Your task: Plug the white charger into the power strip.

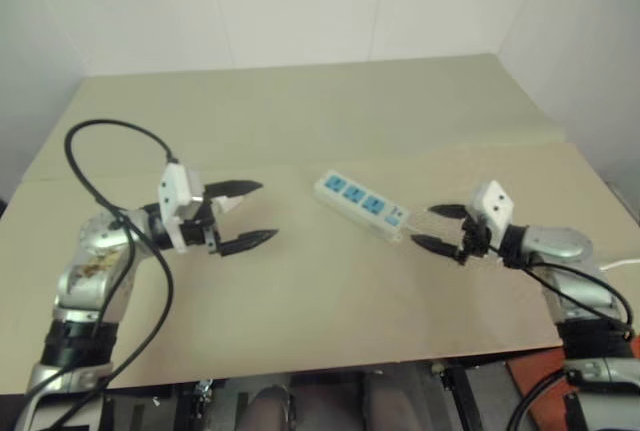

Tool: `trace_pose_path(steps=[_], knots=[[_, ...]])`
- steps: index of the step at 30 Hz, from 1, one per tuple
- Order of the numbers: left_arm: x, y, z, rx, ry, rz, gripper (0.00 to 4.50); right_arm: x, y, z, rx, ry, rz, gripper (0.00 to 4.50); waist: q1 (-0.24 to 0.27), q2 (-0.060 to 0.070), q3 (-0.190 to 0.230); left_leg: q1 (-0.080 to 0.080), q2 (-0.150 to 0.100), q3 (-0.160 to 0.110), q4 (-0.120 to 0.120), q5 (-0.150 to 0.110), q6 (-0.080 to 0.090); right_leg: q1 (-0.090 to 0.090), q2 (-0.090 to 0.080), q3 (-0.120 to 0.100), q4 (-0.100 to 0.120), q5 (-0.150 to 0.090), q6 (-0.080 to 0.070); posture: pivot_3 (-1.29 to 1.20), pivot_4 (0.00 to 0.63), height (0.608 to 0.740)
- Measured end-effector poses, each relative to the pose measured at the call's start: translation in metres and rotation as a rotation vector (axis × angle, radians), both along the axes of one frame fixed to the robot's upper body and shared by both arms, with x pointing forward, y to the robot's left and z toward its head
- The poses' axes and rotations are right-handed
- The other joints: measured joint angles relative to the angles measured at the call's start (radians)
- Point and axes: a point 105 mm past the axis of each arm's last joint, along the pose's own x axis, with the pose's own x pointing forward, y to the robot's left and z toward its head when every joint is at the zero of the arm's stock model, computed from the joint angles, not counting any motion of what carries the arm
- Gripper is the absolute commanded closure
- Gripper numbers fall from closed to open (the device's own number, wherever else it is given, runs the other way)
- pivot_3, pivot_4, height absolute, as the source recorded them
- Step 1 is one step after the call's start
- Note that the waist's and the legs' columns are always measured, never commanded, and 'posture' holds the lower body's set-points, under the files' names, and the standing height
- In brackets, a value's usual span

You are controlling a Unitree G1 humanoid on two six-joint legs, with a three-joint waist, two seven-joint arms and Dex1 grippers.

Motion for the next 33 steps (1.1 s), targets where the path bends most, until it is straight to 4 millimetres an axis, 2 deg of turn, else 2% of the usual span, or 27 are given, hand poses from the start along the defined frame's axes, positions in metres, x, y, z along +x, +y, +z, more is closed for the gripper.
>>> trace_pose_path(steps=[6,9,17,26,33], knots=[[-0.002,0.003,-0.004,0.008,0.014,0.008,0.0,-0.001,0.005,0.018,0.133,-0.091,-0.01,0.02,-0.002,0.0,0.0,0.001,0.0,0.0,0.0,0.0,0.0,0.0,0.0,0.0,0.0,0.0,0.0,0.0,0.15,0.74],[-0.002,0.003,-0.004,0.011,0.013,0.008,0.0,0.001,0.014,0.022,0.186,-0.176,-0.016,0.02,-0.003,0.0,0.0,0.001,0.0,0.0,0.0,0.0,0.0,0.0,0.0,0.0,0.0,0.0,0.0,0.0,0.15,0.74],[-0.002,0.003,-0.001,0.024,0.01,-0.011,0.0,0.002,0.028,-0.002,0.239,-0.125,0.049,0.02,-0.004,0.0,0.0,0.001,0.0,0.0,0.0,0.0,0.0,0.0,0.0,0.0,0.0,0.0,0.0,0.0,0.15,0.74],[-0.003,0.005,-0.001,0.037,0.027,-0.008,0.0,0.018,0.047,-0.011,0.22,-0.111,0.132,0.02,-0.007,0.0,0.0,0.002,0.0,0.001,0.0,0.0,0.0,0.0,0.0,0.0,0.0,0.0,0.0,0.0,0.15,0.74],[-0.007,0.007,0.0,0.048,0.018,-0.001,0.0,0.029,0.047,-0.025,0.183,-0.091,0.118,0.02,-0.007,0.0,0.0,0.002,0.0,0.001,0.0,0.0,0.0,0.0,0.0,0.0,0.0,0.0,0.0,0.0,0.15,0.74]])
